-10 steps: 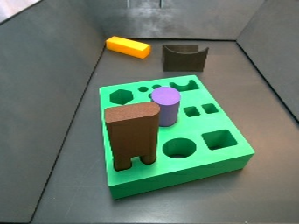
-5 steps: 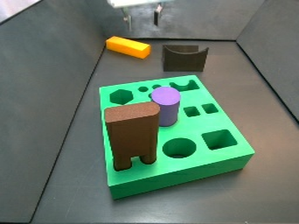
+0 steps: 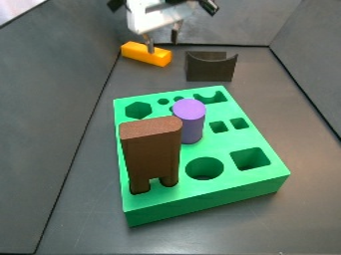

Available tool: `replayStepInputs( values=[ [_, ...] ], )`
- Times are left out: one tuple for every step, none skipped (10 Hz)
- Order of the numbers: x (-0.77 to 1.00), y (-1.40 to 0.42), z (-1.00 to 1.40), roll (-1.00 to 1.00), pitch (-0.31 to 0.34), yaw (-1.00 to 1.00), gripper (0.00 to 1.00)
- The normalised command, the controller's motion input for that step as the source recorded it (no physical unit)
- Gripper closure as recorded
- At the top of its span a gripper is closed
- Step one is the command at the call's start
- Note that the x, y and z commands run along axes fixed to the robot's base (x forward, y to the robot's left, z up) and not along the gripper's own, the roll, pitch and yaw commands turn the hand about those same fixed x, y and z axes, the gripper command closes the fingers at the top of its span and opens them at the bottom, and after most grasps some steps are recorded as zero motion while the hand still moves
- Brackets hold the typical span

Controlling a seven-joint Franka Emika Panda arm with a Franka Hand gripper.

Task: Pick up the rectangle object. Move up. Place the rectangle object on the fixture. Regrasp the rectangle object. Move to above the board. Insert the rectangle object.
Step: Pick up the rectangle object.

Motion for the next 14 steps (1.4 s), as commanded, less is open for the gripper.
replayStepInputs(
  values=[
    [0.00, 0.00, -0.93, 0.09, -0.119, 0.67, 0.00],
    [-0.07, 0.00, -0.85, 0.05, -0.181, 0.49, 0.00],
    [-0.24, 0.08, -0.35, 0.00, -0.166, 0.17, 0.00],
    [0.00, 0.00, 0.00, 0.00, 0.000, 0.02, 0.00],
    [0.00, 0.00, 0.00, 0.00, 0.000, 0.00, 0.00],
    [0.00, 0.00, 0.00, 0.00, 0.000, 0.00, 1.00],
    [0.00, 0.00, 0.00, 0.00, 0.000, 0.00, 1.00],
    [0.00, 0.00, 0.00, 0.00, 0.000, 0.00, 1.00],
    [0.00, 0.00, 0.00, 0.00, 0.000, 0.00, 1.00],
    [0.00, 0.00, 0.00, 0.00, 0.000, 0.00, 1.00],
    [0.00, 0.00, 0.00, 0.00, 0.000, 0.00, 1.00],
    [0.00, 0.00, 0.00, 0.00, 0.000, 0.00, 1.00],
    [0.00, 0.00, 0.00, 0.00, 0.000, 0.00, 1.00],
    [0.00, 0.00, 0.00, 0.00, 0.000, 0.00, 1.00]
  ],
)
